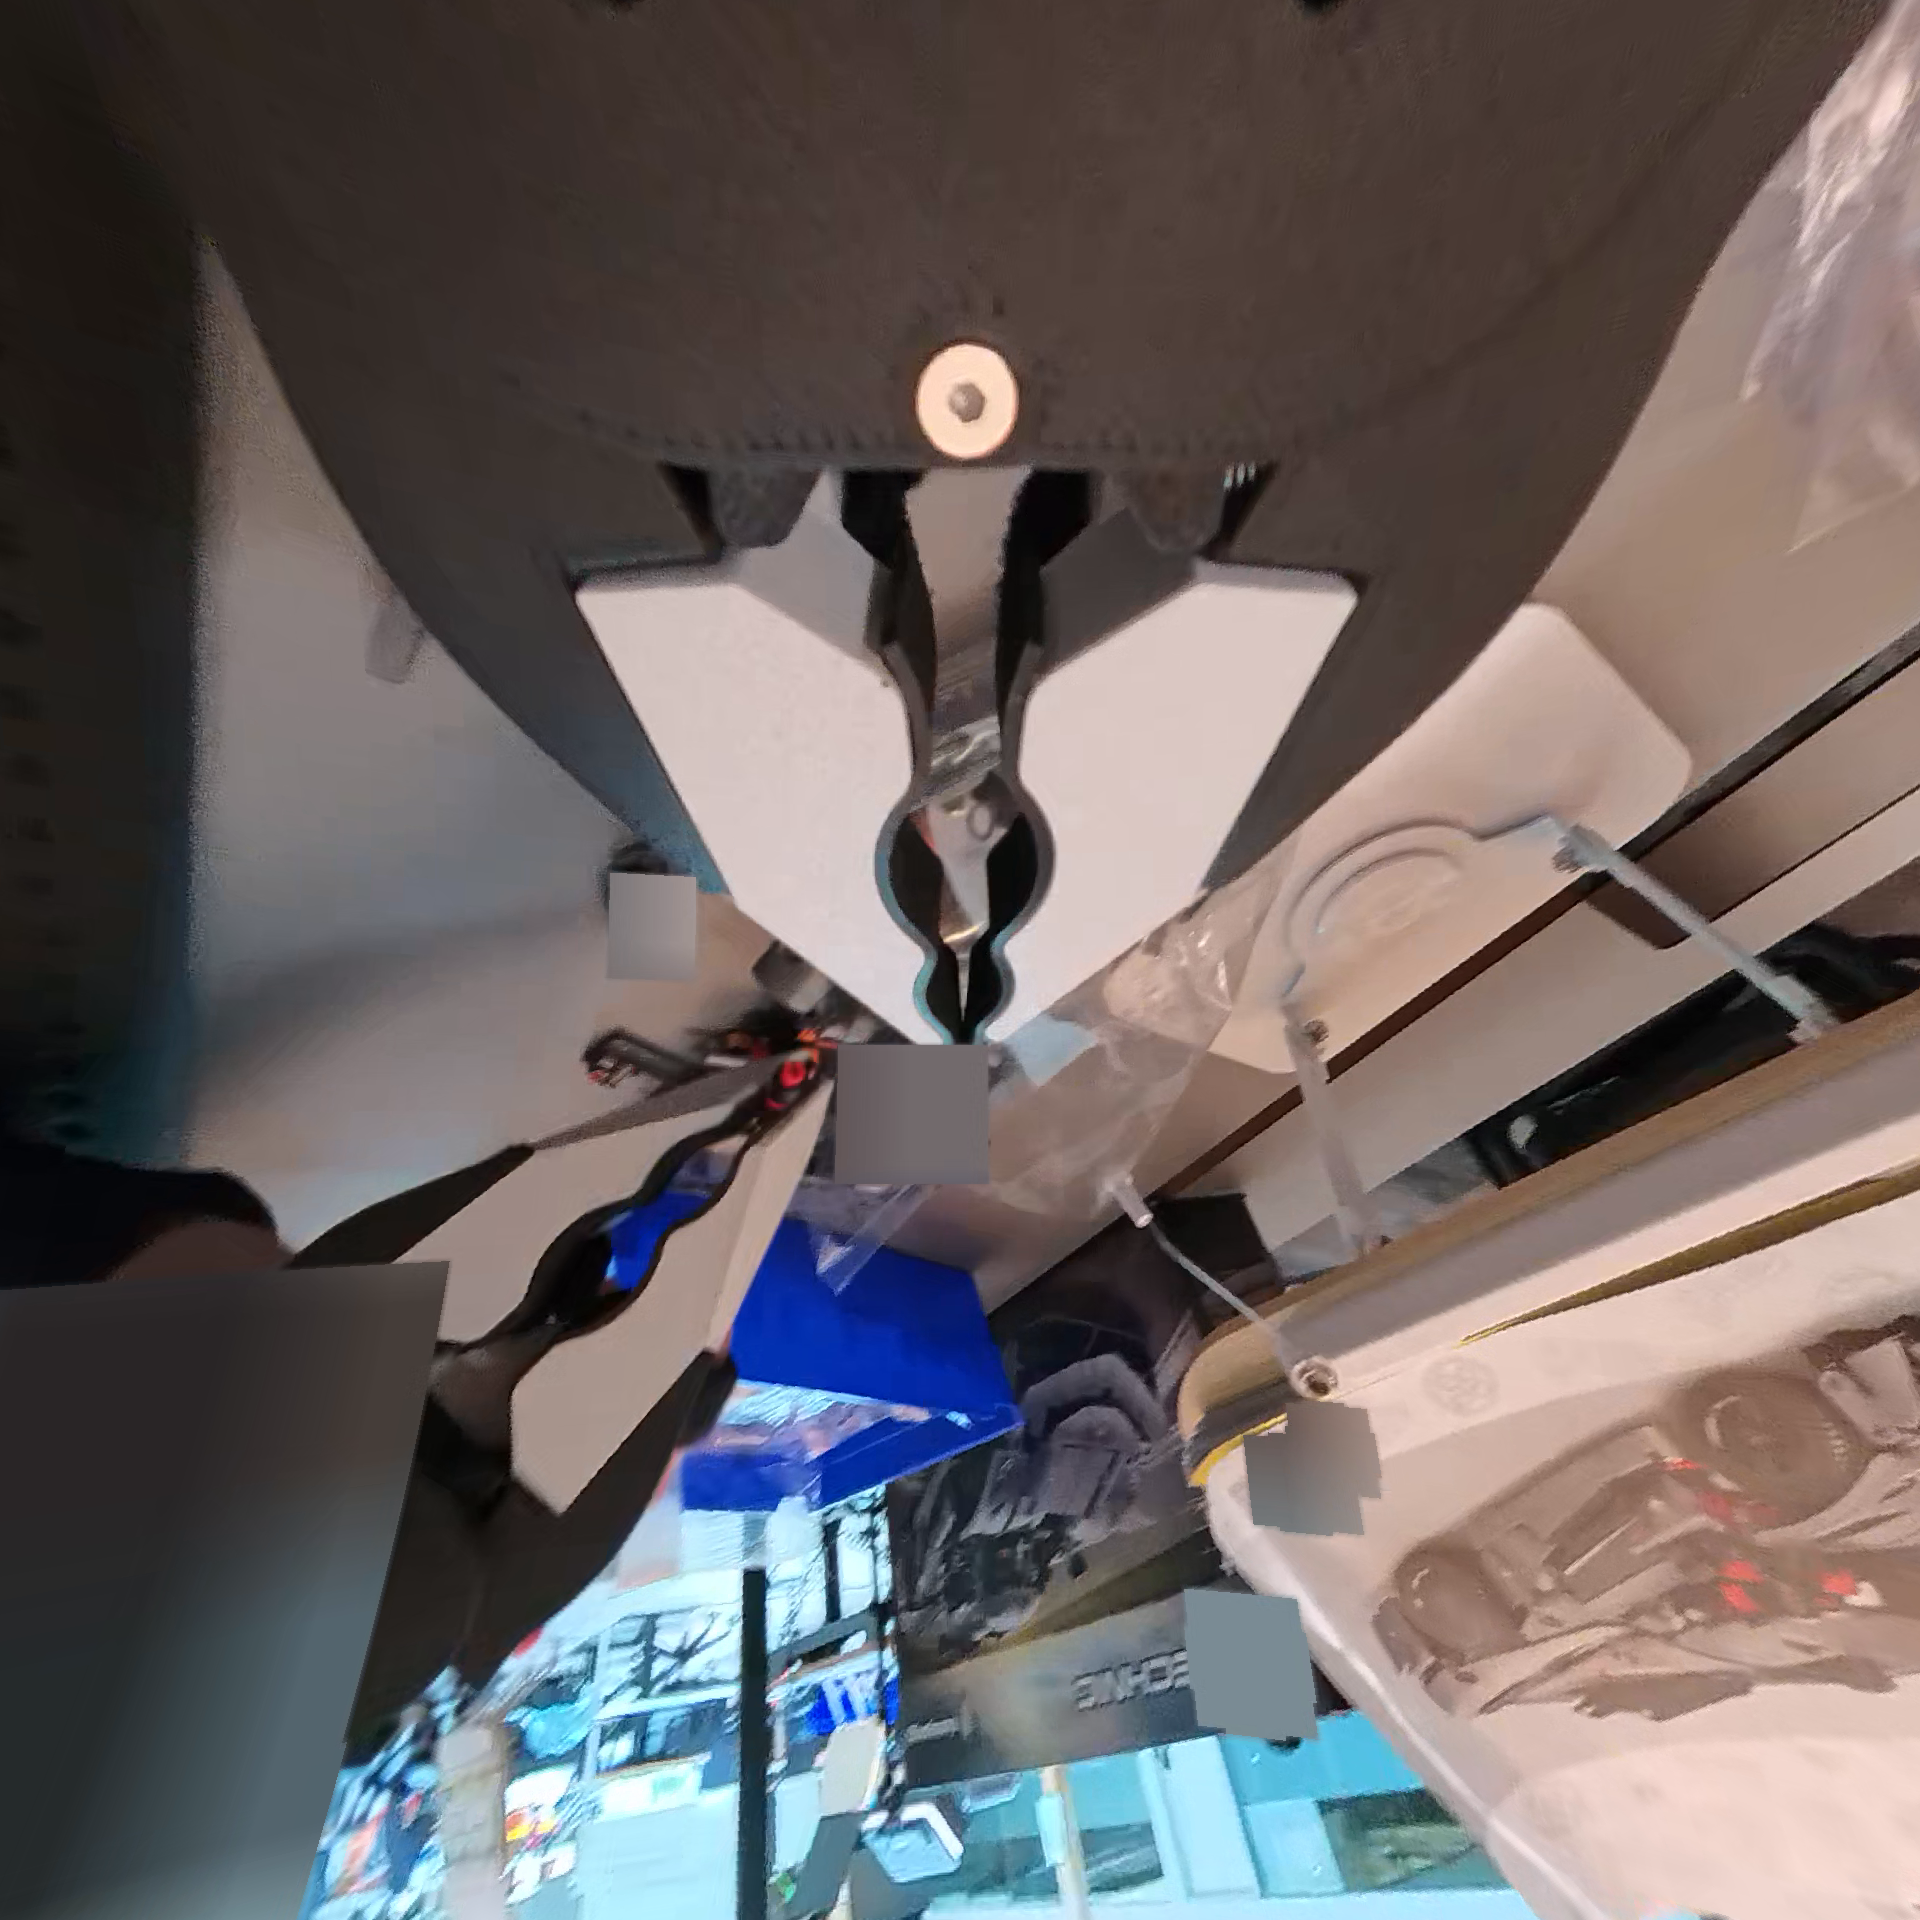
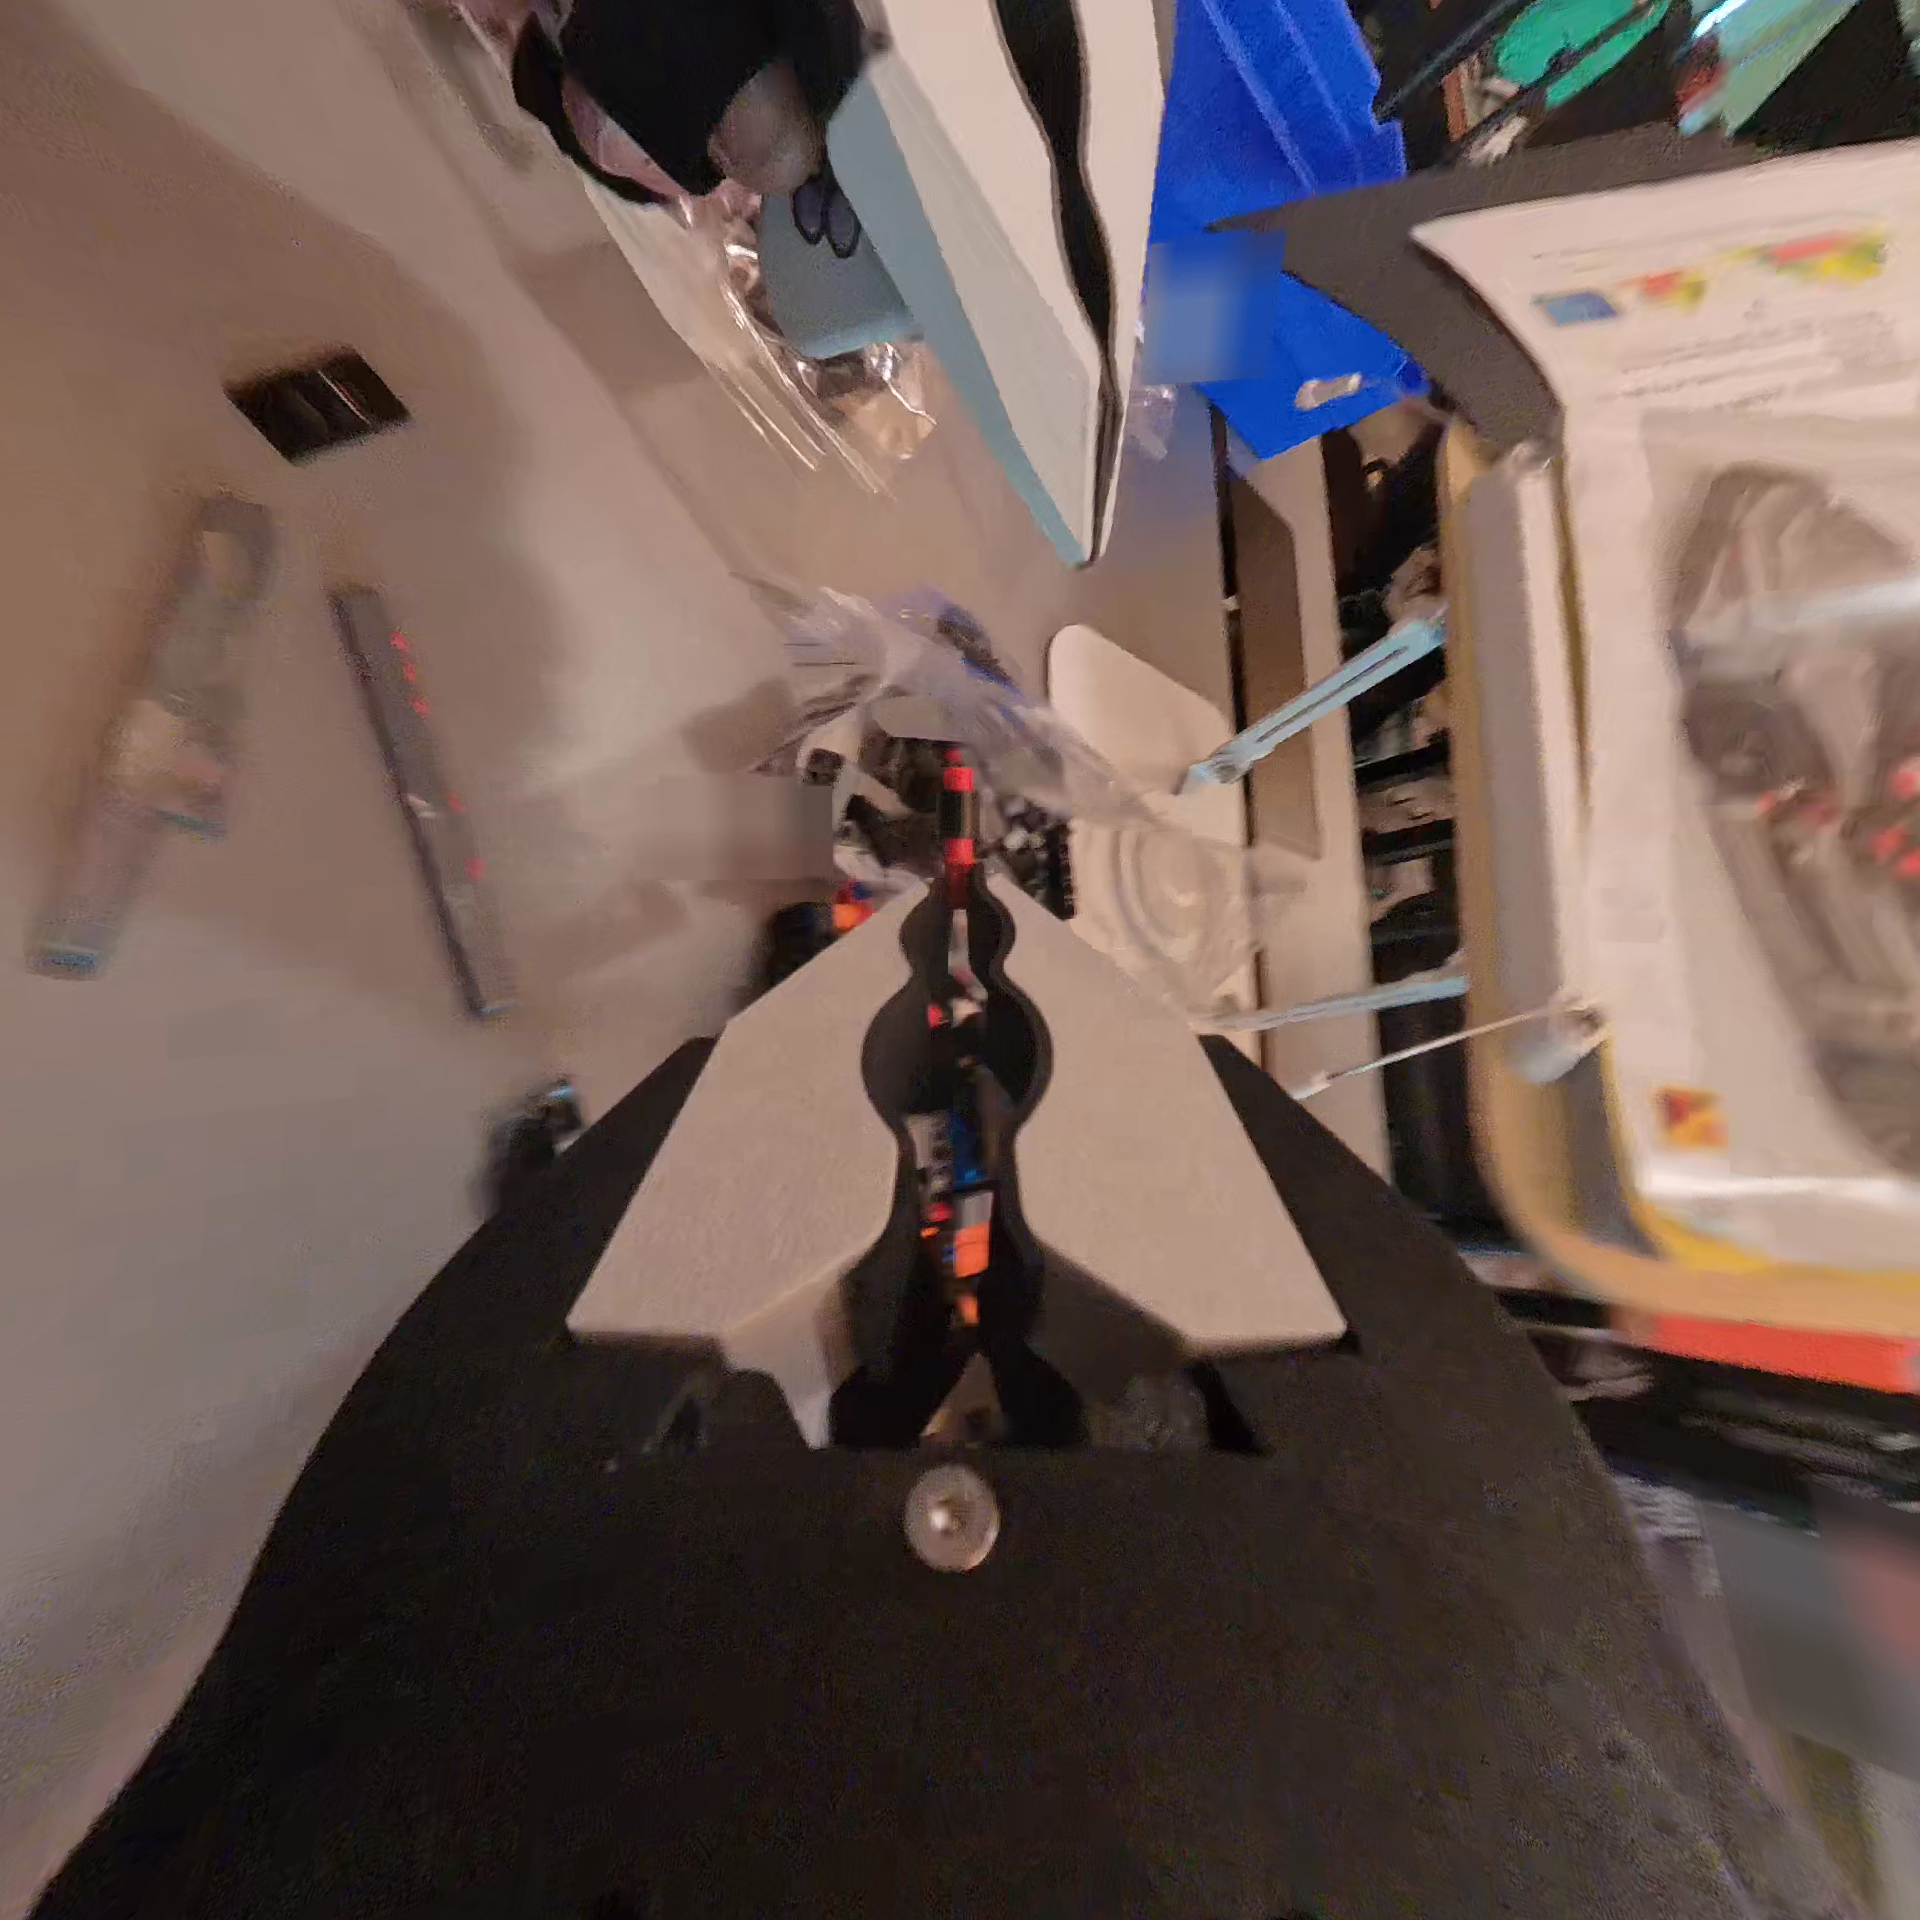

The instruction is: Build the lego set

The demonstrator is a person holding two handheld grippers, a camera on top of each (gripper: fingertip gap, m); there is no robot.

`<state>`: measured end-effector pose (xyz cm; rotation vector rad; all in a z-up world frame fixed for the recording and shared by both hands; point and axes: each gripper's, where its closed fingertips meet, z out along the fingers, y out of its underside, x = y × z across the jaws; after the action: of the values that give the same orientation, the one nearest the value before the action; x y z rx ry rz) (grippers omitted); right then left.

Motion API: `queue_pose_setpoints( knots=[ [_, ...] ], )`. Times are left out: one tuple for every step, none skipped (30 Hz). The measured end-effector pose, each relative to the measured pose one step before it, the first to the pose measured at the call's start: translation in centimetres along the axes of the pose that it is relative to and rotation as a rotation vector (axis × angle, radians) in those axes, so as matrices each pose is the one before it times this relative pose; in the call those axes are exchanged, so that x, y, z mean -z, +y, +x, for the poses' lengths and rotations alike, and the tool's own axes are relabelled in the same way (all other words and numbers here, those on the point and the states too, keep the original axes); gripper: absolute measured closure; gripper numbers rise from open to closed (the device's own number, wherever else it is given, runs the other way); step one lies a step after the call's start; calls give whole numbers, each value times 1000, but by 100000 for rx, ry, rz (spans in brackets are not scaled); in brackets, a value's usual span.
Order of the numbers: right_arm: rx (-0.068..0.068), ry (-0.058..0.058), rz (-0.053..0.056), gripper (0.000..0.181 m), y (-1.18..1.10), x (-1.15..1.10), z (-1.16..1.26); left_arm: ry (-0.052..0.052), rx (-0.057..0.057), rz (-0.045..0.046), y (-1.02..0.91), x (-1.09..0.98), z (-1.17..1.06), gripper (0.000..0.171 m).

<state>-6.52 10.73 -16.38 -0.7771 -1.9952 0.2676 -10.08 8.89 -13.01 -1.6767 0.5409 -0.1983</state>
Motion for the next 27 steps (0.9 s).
queue_pose_setpoints(
  knots=[
    [6899,502,-3429,181,-124,-451,205,-1463,-1256,-1184,294,-3,-255,171],
    [7462,766,-5027,181,168,-528,194,-454,-453,218,68,34,-124,171],
    [7588,159,-5402,181,408,-598,-18,135,993,469,-28,38,-85,171],
    [6595,-2305,-4091,181,379,-609,-533,-281,1074,107,-21,58,-140,171],
    [5278,-1818,-2566,180,223,-555,-510,-1554,445,-6,-16,105,-325,171],
    [3534,666,-2863,180,310,-498,-30,-991,407,-7,14,100,-254,171],
    [1825,360,-3607,180,375,-415,76,42,689,-135,66,50,-117,171],
    [597,-53,-2123,180,127,-306,104,447,590,-41,101,20,-77,171],
    [-1148,49,-757,180,-43,-324,215,-367,557,-192,117,23,-176,171],
    [-1406,618,-1600,180,103,-450,303,-254,780,-330,111,0,-164,171],
    [246,1978,-2428,177,255,-473,383,317,946,-338,89,-41,-51,171],
    [62,2353,-2244,170,283,-407,389,256,791,-455,115,-51,-32,171],
    [-1722,1532,-1461,161,236,-260,342,-211,279,-566,120,-43,-59,171],
    [-2914,310,-164,157,169,-67,213,-273,-132,-771,138,-43,-38,171],
    [-2820,-1194,1038,155,105,128,13,-214,-240,-561,108,-39,-7,171],
    [-2991,-144,1721,154,147,345,252,-108,-236,-94,15,-11,6,171],
    [-3876,1102,2214,155,198,601,610,253,-267,-24,6,-6,58,171],
    [-4512,-599,2321,156,230,813,505,386,-157,-182,28,-10,67,170],
    [-4217,-2198,3231,162,133,1091,286,123,-10,-135,39,0,6,170],
    [-3820,-3205,4525,169,-24,1260,23,-126,162,29,9,21,-60,170],
    [-3654,-6125,4349,171,-6,1211,-558,-58,455,145,5,35,-84,170],
    [-3884,-7495,3315,170,155,1000,-937,-80,666,113,10,27,-99,170],
    [-3952,-8067,2018,169,430,673,-1225,143,600,-156,44,-4,-61,170],
    [-3386,-8941,313,169,772,288,-1554,-31,304,-216,48,-28,-41,170],
    [-2809,-8064,-1629,168,1149,-122,-1506,43,11,-277,53,-58,0,170],
    [-2352,-5797,-2967,164,1371,-463,-1181,323,-121,-370,67,-63,80,169],
    [-1813,-5793,-2672,161,1242,-746,-1180,828,-461,89,-8,-62,204,169]
  ],
)
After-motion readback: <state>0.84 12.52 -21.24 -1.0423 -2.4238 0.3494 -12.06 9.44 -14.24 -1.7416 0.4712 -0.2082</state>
